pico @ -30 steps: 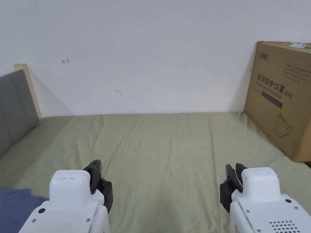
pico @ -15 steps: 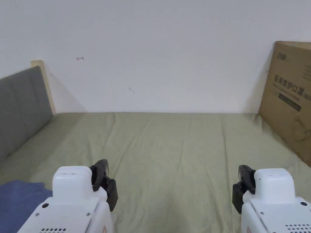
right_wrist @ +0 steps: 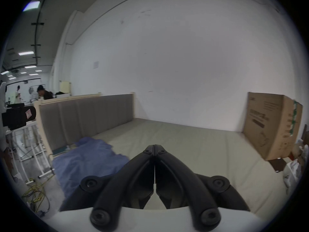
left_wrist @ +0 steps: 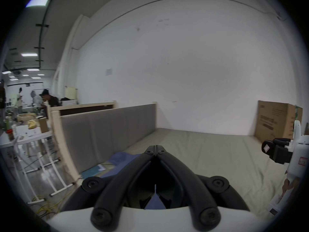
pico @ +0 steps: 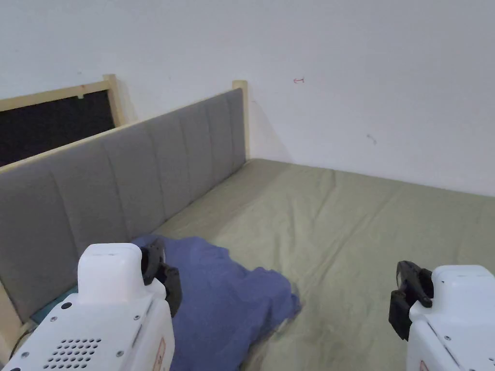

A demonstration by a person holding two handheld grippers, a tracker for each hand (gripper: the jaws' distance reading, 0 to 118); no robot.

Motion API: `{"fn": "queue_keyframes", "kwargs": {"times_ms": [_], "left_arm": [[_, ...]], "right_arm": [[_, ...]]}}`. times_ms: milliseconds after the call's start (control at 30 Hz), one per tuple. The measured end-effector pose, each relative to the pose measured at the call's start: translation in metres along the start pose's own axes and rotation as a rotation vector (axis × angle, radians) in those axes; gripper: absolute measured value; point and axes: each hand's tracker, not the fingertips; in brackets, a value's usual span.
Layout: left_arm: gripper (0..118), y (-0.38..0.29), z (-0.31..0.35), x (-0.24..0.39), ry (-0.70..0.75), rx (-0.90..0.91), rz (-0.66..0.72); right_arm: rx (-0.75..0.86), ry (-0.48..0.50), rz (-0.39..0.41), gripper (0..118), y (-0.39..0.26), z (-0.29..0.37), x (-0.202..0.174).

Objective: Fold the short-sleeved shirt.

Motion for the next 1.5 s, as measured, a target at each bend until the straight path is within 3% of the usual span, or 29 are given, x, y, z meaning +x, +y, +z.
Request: {"fn": "queue_keyframes", "kwargs": {"times_ms": [200,400,733,767,800,867,900,967,1000,1067,1267,1367,1467,1500], "left_arm": [[0,-0.006,0.007,-0.024,0.063,-0.027,0.023],[0,-0.025,-0.028,-0.02,0.049,-0.131,0.027],[0,-0.135,-0.197,-0.021,-0.039,-0.617,0.111],[9,-0.149,-0.213,-0.02,-0.056,-0.658,0.109],[30,-0.158,-0.224,-0.02,-0.074,-0.691,0.124],[38,-0.176,-0.25,-0.014,-0.085,-0.758,0.089],[48,-0.18,-0.26,-0.012,-0.071,-0.774,0.1],[93,-0.185,-0.285,-0.007,-0.097,-0.842,0.108],[110,-0.187,-0.294,-0.007,-0.117,-0.858,0.133],[109,-0.189,-0.314,-0.002,-0.134,-0.872,0.142],[107,-0.208,-0.35,0.019,-0.055,-0.99,-0.035],[105,-0.225,-0.351,0.022,-0.061,-1.013,-0.004],[99,-0.218,-0.346,0.024,-0.047,-1.001,-0.015],[86,-0.215,-0.345,0.023,-0.052,-0.998,-0.006]], "right_arm": [[-0.024,0.123,0.035,1,-0.005,-0.012,-0.041],[-0.046,0.127,0.057,1,-0.011,-0.016,-0.045],[-0.166,0.069,0.05,1,-0.032,-0.041,-0.022],[-0.174,0.061,0.051,1,-0.035,-0.044,-0.021],[-0.183,0.054,0.054,1,-0.038,-0.047,-0.02],[-0.212,0.041,0.056,1,-0.043,-0.055,-0.016],[-0.225,0.04,0.054,1,-0.045,-0.058,-0.014],[-0.251,0.034,0.048,1,-0.049,-0.065,-0.01],[-0.258,0.032,0.046,1,-0.05,-0.068,-0.008],[-0.275,0.022,0.037,1,-0.053,-0.073,-0.005],[-0.322,0.015,0.033,1,-0.061,-0.081,0.003],[-0.344,0.017,0.026,1,-0.067,-0.082,0.007],[-0.368,0.016,0.013,1,-0.073,-0.084,0.01],[-0.374,0.018,0.005,1,-0.074,-0.084,0.011]]}}
